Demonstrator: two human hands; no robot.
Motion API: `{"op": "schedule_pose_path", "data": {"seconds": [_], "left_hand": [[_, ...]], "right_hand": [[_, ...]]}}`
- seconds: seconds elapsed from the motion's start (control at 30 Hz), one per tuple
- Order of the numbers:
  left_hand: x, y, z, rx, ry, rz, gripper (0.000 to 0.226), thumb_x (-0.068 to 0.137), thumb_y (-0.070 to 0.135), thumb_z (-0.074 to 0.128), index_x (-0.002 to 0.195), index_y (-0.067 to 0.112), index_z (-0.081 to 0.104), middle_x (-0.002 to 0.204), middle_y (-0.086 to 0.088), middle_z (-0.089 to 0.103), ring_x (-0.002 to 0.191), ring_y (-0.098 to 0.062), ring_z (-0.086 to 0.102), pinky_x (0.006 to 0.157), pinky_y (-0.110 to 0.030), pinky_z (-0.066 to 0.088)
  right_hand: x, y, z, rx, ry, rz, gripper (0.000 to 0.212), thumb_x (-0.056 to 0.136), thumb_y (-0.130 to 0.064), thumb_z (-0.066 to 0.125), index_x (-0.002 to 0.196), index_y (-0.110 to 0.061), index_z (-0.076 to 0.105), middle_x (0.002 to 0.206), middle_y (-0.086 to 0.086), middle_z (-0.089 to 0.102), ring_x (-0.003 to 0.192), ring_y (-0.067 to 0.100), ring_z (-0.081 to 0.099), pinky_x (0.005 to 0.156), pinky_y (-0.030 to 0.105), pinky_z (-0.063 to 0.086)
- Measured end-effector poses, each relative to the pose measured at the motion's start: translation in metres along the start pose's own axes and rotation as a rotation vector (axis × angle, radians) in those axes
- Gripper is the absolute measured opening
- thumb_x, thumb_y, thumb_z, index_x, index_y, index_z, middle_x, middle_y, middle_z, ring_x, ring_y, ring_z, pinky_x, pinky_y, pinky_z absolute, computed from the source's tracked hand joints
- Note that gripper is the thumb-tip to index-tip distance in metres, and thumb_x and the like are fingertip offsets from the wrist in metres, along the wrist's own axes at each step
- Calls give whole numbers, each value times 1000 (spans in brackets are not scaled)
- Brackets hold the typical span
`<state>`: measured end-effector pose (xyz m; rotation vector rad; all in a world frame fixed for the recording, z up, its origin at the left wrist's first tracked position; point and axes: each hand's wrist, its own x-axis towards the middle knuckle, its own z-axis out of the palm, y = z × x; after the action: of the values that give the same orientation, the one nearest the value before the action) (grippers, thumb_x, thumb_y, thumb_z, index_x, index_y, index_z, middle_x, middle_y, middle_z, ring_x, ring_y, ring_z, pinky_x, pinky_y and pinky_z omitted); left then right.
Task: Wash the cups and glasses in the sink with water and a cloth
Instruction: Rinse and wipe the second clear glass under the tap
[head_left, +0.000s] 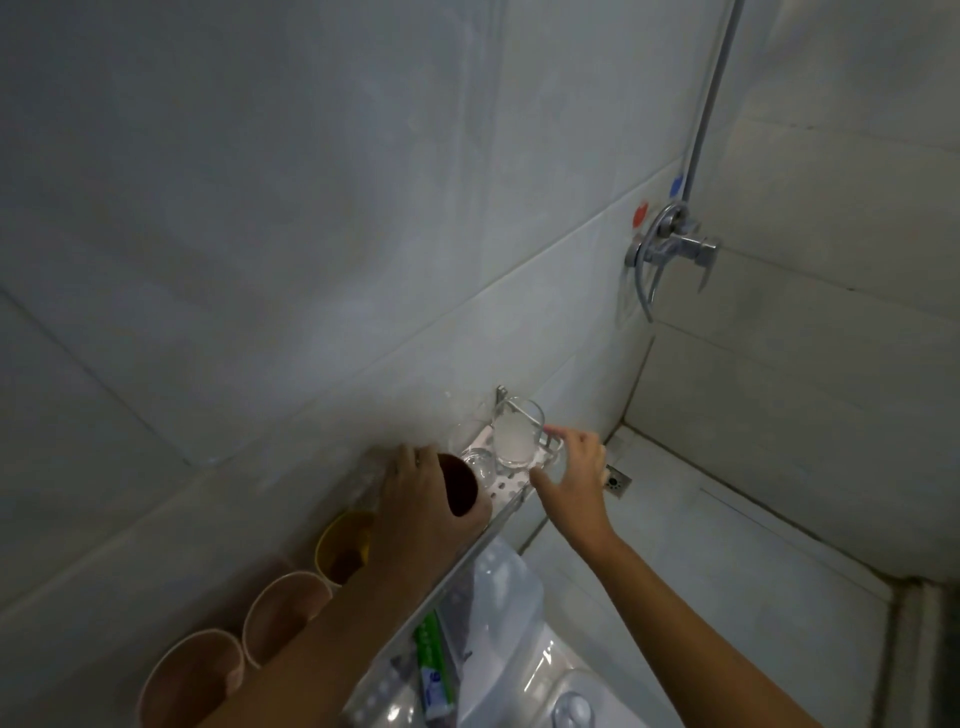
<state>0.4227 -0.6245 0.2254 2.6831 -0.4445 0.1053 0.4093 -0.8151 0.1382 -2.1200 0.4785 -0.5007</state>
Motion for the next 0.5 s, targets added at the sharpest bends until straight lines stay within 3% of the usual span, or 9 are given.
{"op": "schedule_pose_path", "data": {"seconds": [0.1,0.2,0.3,0.37,0.43,0.5], "left_hand": [[-1,-3,-3,-55,22,89,67,75,61,71,121,16,51,113,-1,47,98,-10,42,73,-19,34],[0,-11,-6,-145,-24,227,65,72,57,74,118,15,53,109,-1,47,95,-14,49,72,-16,38],[8,-17,-14,-197,-113,429,71,70,61,63,119,11,56,108,-1,49,95,-14,49,76,-13,40],[15,-22,-17,-182,-200,556,68,73,55,67,124,12,54,116,0,48,103,-13,49,84,-20,47],[20,-22,-22,-143,-267,665,65,75,44,73,128,16,50,126,3,46,112,-10,47,91,-23,48],[26,-23,-24,-103,-329,761,65,73,35,76,130,17,50,132,3,46,118,-10,46,95,-20,45]], "right_hand": [[-18,-14,1,92,-32,-151,35,83,-4,68,99,-34,58,100,-10,55,95,6,51,86,27,42],[-26,-26,1,159,-159,-189,28,92,-10,64,106,-34,63,101,-10,62,87,2,58,73,14,45],[-25,-29,-3,92,-294,-255,34,99,-21,57,131,-33,58,109,-8,57,90,1,58,76,15,48],[-21,-30,-6,10,-376,-303,45,101,-25,52,144,-37,45,115,-7,51,90,1,57,79,17,48],[-15,-31,-7,-115,-435,-360,50,103,-25,48,150,-37,36,119,-5,46,90,8,58,79,24,49],[-11,-33,-7,-205,-471,-429,46,103,-18,48,147,-29,41,118,-2,44,87,15,55,72,30,48]]}}
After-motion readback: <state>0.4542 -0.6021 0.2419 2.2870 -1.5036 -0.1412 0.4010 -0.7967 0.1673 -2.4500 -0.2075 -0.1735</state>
